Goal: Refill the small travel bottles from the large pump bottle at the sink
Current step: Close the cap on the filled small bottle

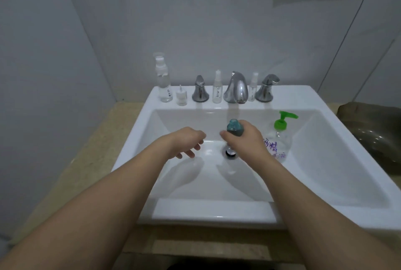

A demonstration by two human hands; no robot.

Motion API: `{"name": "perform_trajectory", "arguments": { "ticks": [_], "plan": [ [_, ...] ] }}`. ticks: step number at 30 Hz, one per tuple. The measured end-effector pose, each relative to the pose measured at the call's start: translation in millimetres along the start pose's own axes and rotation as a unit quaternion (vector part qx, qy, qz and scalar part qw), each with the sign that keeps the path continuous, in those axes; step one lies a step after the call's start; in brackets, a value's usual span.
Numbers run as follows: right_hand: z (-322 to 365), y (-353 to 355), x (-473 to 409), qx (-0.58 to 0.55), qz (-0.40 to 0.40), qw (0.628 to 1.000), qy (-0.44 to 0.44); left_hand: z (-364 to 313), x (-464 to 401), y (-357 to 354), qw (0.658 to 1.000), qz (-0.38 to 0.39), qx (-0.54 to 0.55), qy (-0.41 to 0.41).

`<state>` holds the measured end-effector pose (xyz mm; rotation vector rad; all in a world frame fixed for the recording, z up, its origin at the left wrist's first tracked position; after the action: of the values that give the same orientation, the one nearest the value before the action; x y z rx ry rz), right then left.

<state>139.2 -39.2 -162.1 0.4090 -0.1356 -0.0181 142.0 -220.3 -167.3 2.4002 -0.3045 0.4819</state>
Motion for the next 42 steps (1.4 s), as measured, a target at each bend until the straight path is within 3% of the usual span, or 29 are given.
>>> {"name": "perform_trajectory", "arguments": {
  "ticks": [6, 12, 15, 35, 39, 42],
  "plan": [
    [13.3, -37.9, -35.5, -0.026, 0.026, 0.999, 0.000, 5.9, -26.6, 46.5, 0.970, -0.206, 0.091, -0.089],
    [6.8, -44.5, -54.2, -0.036, 0.027, 0.999, -0.006, 0.9, -39.5, 61.6, 0.899, -0.426, -0.022, -0.098],
    [13.2, -41.4, -57.8, -0.056, 0.025, 0.998, -0.001, 7.8, -45.2, 60.4, 0.865, -0.483, -0.064, -0.120],
    [14.1, -50.0, -66.5, 0.027, 0.040, 0.999, 0.003, 1.0, -58.5, 75.4, 0.852, -0.499, -0.064, -0.145],
    [12.2, -48.3, -68.7, 0.042, 0.043, 0.998, 0.000, -9.7, -52.4, 77.5, 0.852, -0.491, -0.043, -0.174],
    [11.3, -47.1, -70.2, 0.070, 0.048, 0.996, 0.000, -26.2, -42.5, 83.8, 0.854, -0.464, -0.091, -0.217]
  ]
}}
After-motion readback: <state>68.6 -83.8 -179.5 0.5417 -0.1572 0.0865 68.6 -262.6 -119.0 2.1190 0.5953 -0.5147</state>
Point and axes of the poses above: each hand's wrist, its own x-axis away from the middle knuckle, its own y-axis out of the back of the hand, z = x × y, the point moved 5 cm from there along -x, towards the middle knuckle, and after that the axes turned 9 degrees about -y, right-handed, at the moved point
